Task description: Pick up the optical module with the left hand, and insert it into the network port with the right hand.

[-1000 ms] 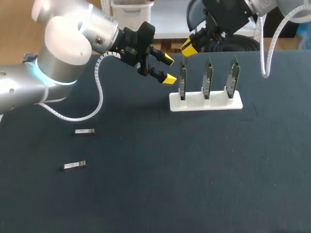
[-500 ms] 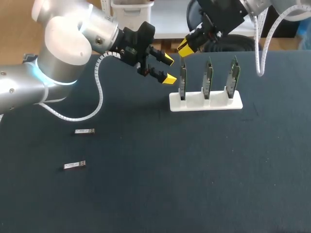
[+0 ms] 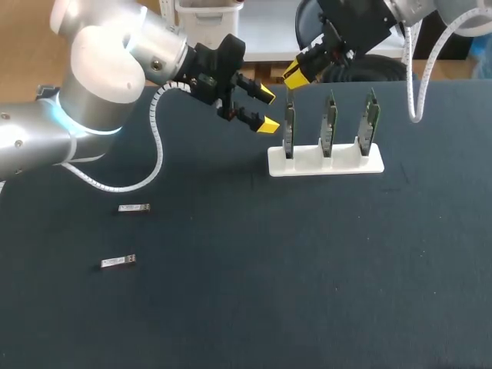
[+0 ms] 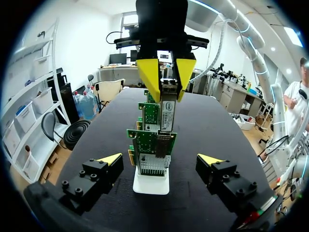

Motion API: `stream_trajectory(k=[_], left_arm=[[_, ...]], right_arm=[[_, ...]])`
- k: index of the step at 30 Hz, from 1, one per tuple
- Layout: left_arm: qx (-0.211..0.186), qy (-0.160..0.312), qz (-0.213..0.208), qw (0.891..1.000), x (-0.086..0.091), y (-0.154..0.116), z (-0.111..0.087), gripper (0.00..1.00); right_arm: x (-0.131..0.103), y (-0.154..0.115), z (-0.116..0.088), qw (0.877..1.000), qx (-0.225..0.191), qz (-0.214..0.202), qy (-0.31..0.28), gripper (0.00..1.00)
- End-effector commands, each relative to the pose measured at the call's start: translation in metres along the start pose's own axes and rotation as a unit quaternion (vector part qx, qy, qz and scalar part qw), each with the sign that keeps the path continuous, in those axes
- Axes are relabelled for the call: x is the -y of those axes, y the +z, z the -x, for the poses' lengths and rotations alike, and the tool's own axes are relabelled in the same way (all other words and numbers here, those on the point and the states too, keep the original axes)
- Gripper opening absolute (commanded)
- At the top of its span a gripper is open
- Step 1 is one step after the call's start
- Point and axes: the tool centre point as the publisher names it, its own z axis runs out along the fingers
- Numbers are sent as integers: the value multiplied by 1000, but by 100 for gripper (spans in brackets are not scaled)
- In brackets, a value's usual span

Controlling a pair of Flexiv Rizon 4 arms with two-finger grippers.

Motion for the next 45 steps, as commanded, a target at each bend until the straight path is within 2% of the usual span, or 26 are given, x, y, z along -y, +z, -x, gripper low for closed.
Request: stream_trajectory(k=[1,9,38,45], left_arm=[[-2,-1,2,1000,1,0,0,100],[-2,-1,2,1000,1,0,0,100],[-2,-1,2,1000,1,0,0,100],[-2,-1,2,1000,1,0,0,100]], right_arm=[[-7,-1,-1,1000,0,-7,-2,0],[-3,0,-3,1000,0,1,-1,0],[-1,1,-3,1000,5,-11,-9,0],[1,4,-7,1000,-4,-13,-12,0]])
